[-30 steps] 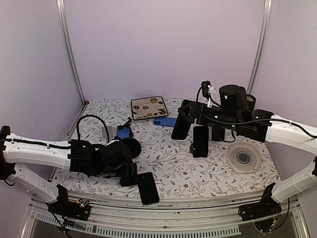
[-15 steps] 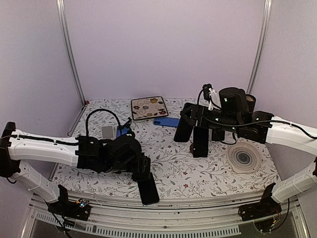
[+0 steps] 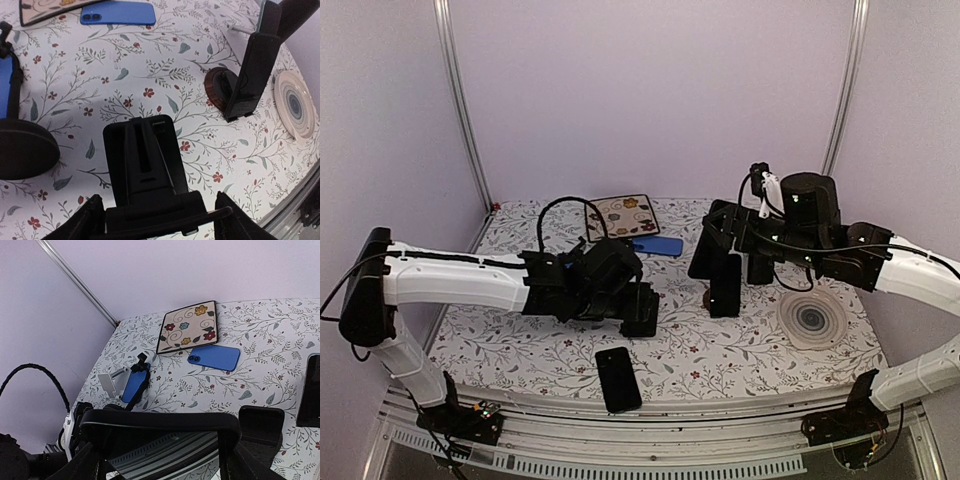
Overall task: Place the phone on the phone stand
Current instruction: Place the phone stand at the center of the board.
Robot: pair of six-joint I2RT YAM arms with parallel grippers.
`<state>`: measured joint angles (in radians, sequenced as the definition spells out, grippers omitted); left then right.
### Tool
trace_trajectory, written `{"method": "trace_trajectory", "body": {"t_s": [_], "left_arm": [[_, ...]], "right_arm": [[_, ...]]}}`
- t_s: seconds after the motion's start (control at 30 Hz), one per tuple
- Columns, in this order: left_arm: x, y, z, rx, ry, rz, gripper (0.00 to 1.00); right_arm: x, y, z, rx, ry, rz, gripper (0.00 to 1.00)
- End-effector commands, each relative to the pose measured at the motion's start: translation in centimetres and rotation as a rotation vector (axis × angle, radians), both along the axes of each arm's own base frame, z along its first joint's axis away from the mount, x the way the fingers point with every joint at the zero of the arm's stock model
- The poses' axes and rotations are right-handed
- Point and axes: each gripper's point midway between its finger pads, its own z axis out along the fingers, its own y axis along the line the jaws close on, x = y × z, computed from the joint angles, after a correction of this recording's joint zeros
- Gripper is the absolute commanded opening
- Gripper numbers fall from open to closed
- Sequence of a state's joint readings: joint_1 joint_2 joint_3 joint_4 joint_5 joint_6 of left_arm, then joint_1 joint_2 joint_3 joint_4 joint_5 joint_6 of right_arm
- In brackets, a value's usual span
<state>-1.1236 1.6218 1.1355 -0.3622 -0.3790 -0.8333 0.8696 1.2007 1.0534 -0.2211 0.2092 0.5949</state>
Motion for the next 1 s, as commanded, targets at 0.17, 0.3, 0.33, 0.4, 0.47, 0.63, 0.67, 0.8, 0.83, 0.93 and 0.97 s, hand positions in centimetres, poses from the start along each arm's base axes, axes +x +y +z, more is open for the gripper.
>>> {"method": "trace_trajectory", "body": {"t_s": [0.17,0.3,0.33,0.4,0.47,0.63,0.67,0.8,0.83,0.93,0.97], "left_arm": [[6.2,-3.1,0.5,0.037,-0.123,0.006,0.40],[7.7,-3.6,-0.6,0.060,-0.122,0.027,0.40],[7.9,-3.6,-1.0,0.069,-0.119,0.028,0.39],[8.2,-3.7,-1.8,0.088,-0.111,0.031,0.39],[8.4,-3.7,-2.4,0.098,-0.104,0.032,0.40],[8.4,-4.2,-2.9,0.093,-0.088,0.017,0.42],[8.4,-4.3,-4.4,0.116,-0.068,0.012,0.43],[8.4,-4.6,-5.2,0.120,-0.052,0.008,0.48],[8.5,-4.6,-5.2,0.121,-0.050,0.008,0.50],[8.4,-4.7,-5.3,0.119,-0.044,0.004,0.57],[8.4,-4.8,-5.3,0.117,-0.044,0.003,0.60]], "right_arm": [[0.3,-3.4,2.9,-0.013,-0.091,-0.119,0.13],[0.2,-3.9,2.9,-0.023,-0.093,-0.128,0.12],[0.1,-4.0,2.9,-0.025,-0.093,-0.129,0.12],[0.1,-4.1,3.0,-0.027,-0.094,-0.130,0.12],[0.0,-4.2,2.9,-0.030,-0.095,-0.131,0.12],[-0.1,-4.3,2.8,-0.031,-0.095,-0.129,0.12],[-0.1,-4.3,2.8,-0.031,-0.094,-0.130,0.12],[-0.2,-4.3,2.7,-0.028,-0.093,-0.127,0.12],[-0.2,-4.3,2.6,-0.026,-0.093,-0.127,0.13],[-0.2,-4.3,2.6,-0.025,-0.092,-0.127,0.12],[-0.2,-4.3,2.5,-0.025,-0.090,-0.127,0.12]]}}
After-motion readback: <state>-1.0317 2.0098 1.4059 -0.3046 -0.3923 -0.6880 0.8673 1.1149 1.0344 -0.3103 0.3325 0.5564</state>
